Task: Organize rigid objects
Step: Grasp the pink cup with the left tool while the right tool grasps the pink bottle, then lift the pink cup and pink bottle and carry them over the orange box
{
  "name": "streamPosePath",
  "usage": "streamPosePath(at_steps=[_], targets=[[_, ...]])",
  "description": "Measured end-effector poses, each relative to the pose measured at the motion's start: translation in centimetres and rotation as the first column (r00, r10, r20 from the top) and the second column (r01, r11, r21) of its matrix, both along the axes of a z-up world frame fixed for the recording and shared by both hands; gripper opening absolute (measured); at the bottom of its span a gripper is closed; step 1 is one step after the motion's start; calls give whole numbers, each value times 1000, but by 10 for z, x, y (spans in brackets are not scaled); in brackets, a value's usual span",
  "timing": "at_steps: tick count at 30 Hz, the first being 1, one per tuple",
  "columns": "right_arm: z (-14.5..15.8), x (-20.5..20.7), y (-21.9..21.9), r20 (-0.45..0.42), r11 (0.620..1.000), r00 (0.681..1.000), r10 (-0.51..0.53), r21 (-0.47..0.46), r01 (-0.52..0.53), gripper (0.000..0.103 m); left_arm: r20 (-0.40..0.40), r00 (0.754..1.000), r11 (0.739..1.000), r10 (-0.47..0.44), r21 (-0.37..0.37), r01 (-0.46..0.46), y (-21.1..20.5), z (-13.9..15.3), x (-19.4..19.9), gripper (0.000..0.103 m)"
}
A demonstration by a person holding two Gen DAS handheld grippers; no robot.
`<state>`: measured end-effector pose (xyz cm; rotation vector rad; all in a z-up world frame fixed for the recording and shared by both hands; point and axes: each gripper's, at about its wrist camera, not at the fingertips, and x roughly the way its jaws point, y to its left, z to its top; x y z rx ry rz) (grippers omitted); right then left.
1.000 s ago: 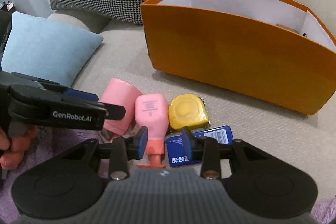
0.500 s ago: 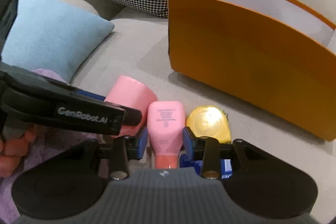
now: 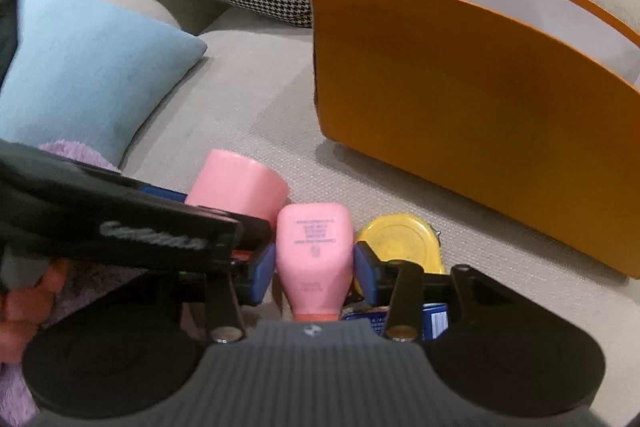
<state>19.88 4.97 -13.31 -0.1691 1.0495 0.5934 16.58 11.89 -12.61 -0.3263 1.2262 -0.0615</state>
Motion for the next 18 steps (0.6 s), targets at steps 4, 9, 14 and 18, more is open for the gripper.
streamPosePath(at_steps=[4, 9, 14, 18], targets=[[6, -3, -4, -1, 1000, 1000, -14, -3, 14, 44, 25, 1000, 1000, 14, -16, -13, 0, 3, -1, 63], [18, -5, -10, 20, 1000, 999, -26, 13, 26, 44, 92, 995, 994, 35, -104, -25, 9, 10, -13, 64], [31, -8, -17, 51, 998, 997, -56, 1, 56, 44, 121, 992, 995, 38, -98, -26, 8, 18, -22, 68], [41, -14, -31, 75, 996, 993, -88, -3, 89, 44, 135, 991, 999, 0, -47, 6, -3, 23, -27, 64]])
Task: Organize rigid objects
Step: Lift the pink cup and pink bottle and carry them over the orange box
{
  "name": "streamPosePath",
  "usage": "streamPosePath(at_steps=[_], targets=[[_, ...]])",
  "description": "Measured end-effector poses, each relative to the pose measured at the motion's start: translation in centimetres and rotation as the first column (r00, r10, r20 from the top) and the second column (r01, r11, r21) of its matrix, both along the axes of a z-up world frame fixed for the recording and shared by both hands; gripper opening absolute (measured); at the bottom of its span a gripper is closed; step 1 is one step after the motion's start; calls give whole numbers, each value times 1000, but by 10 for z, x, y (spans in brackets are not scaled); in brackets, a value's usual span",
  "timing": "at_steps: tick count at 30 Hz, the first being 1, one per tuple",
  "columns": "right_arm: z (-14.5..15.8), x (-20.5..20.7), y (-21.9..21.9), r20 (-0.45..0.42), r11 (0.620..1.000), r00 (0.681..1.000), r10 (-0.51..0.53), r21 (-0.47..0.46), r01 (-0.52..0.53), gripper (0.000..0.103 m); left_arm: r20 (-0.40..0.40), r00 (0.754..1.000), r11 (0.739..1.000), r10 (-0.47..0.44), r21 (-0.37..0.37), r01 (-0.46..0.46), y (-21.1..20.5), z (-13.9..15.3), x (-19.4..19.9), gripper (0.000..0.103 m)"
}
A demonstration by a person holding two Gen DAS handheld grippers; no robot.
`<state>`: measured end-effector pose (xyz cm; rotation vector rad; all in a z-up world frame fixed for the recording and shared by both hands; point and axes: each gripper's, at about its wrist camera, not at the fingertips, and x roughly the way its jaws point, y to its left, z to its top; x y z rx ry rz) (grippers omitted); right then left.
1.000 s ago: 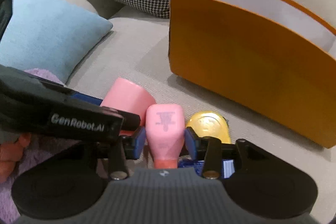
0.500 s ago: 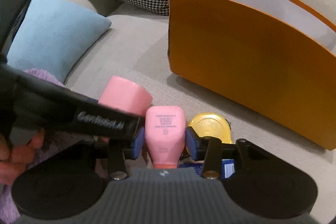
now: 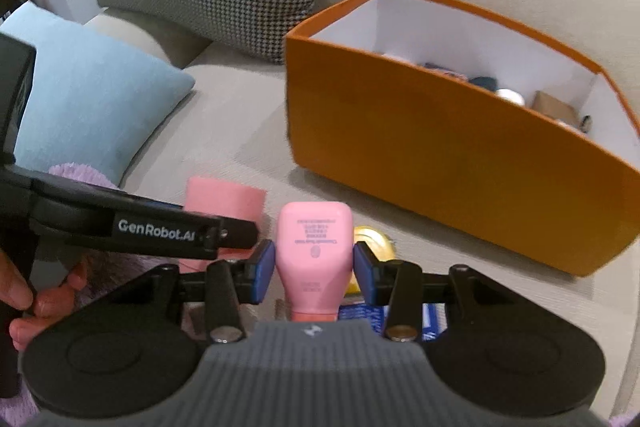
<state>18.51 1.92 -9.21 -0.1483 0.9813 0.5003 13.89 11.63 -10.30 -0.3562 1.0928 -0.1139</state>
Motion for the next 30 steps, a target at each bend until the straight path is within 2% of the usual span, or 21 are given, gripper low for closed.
streamPosePath(at_steps=[6, 10, 13, 16, 19, 22, 25, 30], targets=[[10, -7, -20, 16, 999, 998, -53, 7, 53, 44, 0, 1000, 1000, 1, 20, -1, 0, -3, 5, 64], [18, -13, -32, 41, 996, 995, -87, 22, 86, 44, 61, 998, 999, 32, -37, -30, 6, 5, -4, 64], [24, -16, -43, 50, 992, 992, -118, 39, 116, 44, 94, 995, 999, 34, -43, -30, 5, 16, -10, 64], [31, -15, -53, 41, 988, 989, -144, 54, 142, 44, 141, 989, 998, 42, -51, -35, 1, 34, -18, 64], [41, -14, -60, 57, 985, 986, -154, 89, 149, 44, 177, 982, 992, 67, -118, -47, 0, 54, -22, 64], [54, -13, -63, 67, 981, 986, -153, 130, 143, 44, 218, 973, 988, 73, -149, -41, 0, 76, -22, 64], [72, -9, -68, 75, 975, 987, -140, 183, 124, 44, 253, 966, 986, 59, -167, -16, -5, 104, -16, 64], [106, 2, -77, 136, 961, 980, -146, 255, 108, 44, 319, 948, 987, 8, -157, 45, -15, 144, 10, 64]])
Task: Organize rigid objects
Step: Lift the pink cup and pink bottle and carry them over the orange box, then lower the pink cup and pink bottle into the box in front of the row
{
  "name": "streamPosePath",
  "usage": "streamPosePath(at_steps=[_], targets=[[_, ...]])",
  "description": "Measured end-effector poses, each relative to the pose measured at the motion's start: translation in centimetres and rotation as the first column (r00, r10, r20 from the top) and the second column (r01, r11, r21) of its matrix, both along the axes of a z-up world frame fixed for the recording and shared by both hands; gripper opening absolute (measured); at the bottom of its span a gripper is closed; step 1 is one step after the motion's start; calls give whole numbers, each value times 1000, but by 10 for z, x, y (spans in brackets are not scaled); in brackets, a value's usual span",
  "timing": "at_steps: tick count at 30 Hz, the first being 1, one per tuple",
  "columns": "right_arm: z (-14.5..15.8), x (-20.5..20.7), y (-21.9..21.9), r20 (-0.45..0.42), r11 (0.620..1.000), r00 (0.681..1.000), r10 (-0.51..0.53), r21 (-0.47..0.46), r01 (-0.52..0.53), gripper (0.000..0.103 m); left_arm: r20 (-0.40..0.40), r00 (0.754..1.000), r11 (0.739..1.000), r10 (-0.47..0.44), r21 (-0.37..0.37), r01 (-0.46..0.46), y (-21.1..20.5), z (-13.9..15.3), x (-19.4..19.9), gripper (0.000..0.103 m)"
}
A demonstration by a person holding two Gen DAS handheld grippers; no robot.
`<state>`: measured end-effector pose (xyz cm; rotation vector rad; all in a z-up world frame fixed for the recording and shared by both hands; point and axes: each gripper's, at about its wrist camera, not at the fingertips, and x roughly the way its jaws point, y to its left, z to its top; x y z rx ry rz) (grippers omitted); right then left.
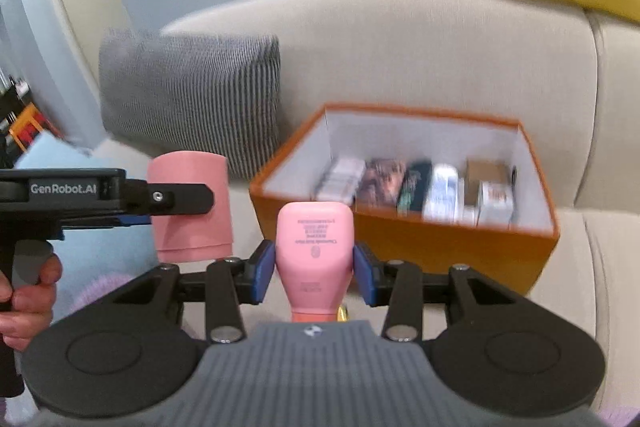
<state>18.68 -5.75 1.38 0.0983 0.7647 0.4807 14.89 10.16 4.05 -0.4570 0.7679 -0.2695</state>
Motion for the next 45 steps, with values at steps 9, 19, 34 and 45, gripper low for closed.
streamPosePath(at_steps=[9, 19, 34, 45], targets=[[38, 55, -19, 77, 992, 994, -71, 107, 63, 44, 64, 996, 998, -56, 7, 56, -24, 45, 58, 64], [-12, 127, -45, -90, 968, 981, -173, 169, 186, 44, -106, 989, 990, -101, 86, 111, -54, 4, 129, 64], [-98, 169, -65, -279, 956, 938, -204, 151, 252, 44, -497, 859, 884, -119, 341, 320, -114, -101, 185, 64], [-116, 163, -75, -308, 955, 934, -181, 174, 242, 44, -618, 783, 856, -67, 368, 363, -133, -143, 204, 65]])
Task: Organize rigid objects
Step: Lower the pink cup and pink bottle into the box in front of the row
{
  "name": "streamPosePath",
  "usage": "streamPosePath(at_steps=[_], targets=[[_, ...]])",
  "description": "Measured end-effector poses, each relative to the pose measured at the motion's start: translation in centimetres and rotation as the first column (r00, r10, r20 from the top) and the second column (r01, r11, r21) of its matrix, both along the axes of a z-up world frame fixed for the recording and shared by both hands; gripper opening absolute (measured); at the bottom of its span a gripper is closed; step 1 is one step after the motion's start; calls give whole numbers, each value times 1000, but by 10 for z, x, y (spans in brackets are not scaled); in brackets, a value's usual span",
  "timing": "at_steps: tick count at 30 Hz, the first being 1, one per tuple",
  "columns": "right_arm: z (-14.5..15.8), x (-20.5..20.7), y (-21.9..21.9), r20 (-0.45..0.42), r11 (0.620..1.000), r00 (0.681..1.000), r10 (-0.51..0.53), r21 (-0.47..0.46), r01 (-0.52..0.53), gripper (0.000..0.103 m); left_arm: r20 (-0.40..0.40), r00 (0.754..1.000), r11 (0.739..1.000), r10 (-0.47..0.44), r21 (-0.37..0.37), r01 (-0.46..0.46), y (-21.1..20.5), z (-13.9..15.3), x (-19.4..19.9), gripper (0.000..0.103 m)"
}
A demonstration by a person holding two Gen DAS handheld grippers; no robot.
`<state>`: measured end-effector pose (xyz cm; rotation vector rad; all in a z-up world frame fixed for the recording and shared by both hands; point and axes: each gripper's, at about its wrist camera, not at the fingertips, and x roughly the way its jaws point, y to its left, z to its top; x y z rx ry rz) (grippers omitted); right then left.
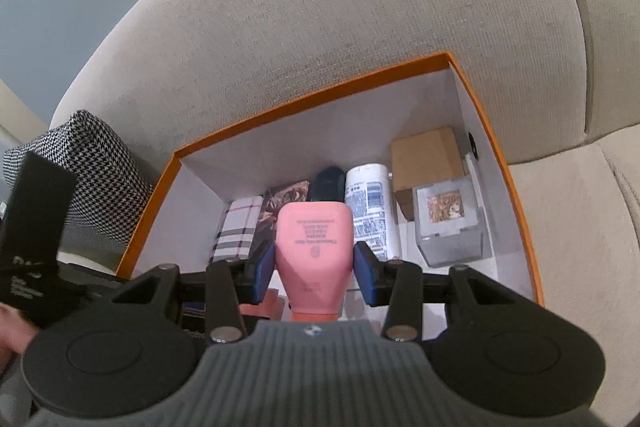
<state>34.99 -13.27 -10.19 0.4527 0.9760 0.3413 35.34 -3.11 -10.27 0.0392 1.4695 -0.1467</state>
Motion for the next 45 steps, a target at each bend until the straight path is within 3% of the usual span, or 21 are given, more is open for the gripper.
streamPosePath(at_steps=[6, 11, 12, 15, 19, 25, 38, 45], targets=[[-5, -4, 5, -25, 1000, 999, 22, 3, -22, 44, 20, 1000, 1000, -5, 16, 5, 4, 2, -6, 74], [-6, -4, 14, -39, 999, 999, 33, -12, -34, 44, 115, 992, 993, 47, -115, -34, 25, 33, -24, 73], [-5, -5, 16, -37, 999, 999, 34, -15, -35, 44, 161, 984, 988, 70, -149, -46, 31, 44, -30, 68], [0, -3, 24, -27, 998, 999, 44, -38, -45, 44, 300, 942, 964, 151, -255, -73, 54, 74, -46, 69], [5, 4, 44, -22, 991, 998, 57, -117, -59, 44, 386, 888, 955, 251, -249, -162, 85, 88, -50, 68], [1, 19, 73, -48, 969, 995, 92, -227, -100, 44, 339, 880, 925, 332, -302, -232, 117, 81, -50, 62], [-12, 17, 107, -192, 987, 978, 82, -117, -106, 44, 272, 867, 862, 417, -420, -283, 141, 59, -64, 55], [-20, 21, 123, -226, 981, 972, 59, -169, -99, 44, 251, 859, 835, 446, -463, -298, 162, 60, -79, 53]])
